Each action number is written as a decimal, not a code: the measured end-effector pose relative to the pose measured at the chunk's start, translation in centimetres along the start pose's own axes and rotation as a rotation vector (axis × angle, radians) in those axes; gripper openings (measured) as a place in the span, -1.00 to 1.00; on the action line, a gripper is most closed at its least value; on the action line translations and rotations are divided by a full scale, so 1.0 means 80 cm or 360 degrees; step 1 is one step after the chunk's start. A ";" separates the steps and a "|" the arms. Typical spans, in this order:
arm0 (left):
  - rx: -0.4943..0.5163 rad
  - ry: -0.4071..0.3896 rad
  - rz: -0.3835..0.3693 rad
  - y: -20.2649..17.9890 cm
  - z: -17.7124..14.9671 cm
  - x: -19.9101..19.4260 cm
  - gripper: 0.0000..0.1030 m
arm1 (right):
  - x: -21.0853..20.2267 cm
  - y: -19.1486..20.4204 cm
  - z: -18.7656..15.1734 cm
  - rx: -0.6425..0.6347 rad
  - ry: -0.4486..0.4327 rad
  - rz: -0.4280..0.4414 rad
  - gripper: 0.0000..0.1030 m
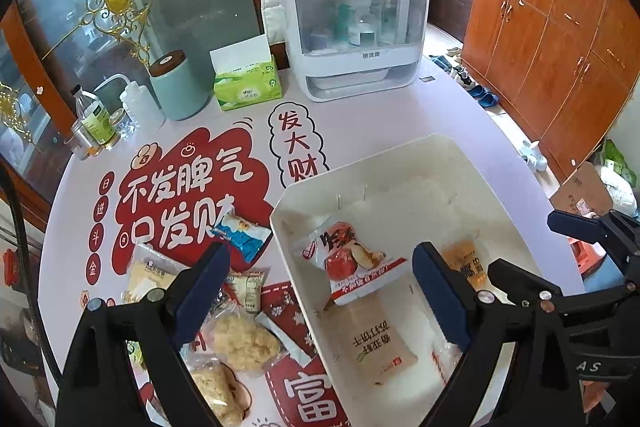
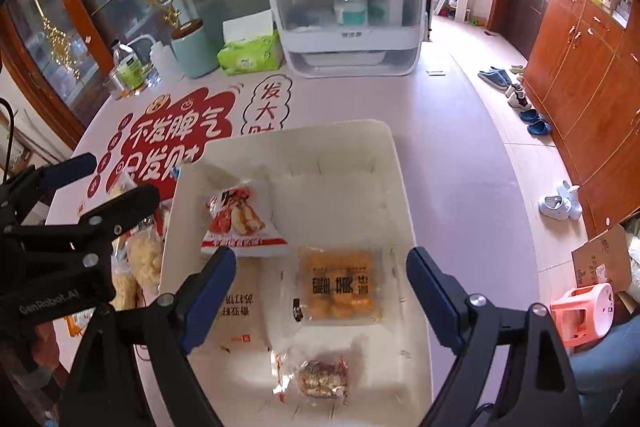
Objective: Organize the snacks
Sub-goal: 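Move both tools back over the remaining snacks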
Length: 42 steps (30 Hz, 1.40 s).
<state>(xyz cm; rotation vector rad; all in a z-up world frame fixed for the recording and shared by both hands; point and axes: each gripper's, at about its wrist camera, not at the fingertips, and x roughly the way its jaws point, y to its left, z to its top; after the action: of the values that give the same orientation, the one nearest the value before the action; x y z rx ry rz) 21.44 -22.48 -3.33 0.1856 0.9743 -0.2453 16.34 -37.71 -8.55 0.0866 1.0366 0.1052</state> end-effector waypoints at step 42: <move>0.0033 -0.0425 0.0265 0.301 -0.088 -0.225 0.90 | -0.110 0.215 -0.044 -0.0097 -0.0359 -0.0102 0.70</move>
<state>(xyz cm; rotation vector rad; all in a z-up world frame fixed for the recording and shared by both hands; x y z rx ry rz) 13.11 4.59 8.92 0.2451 0.6873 -0.1232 8.09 -21.70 -0.70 0.0094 0.8094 0.0668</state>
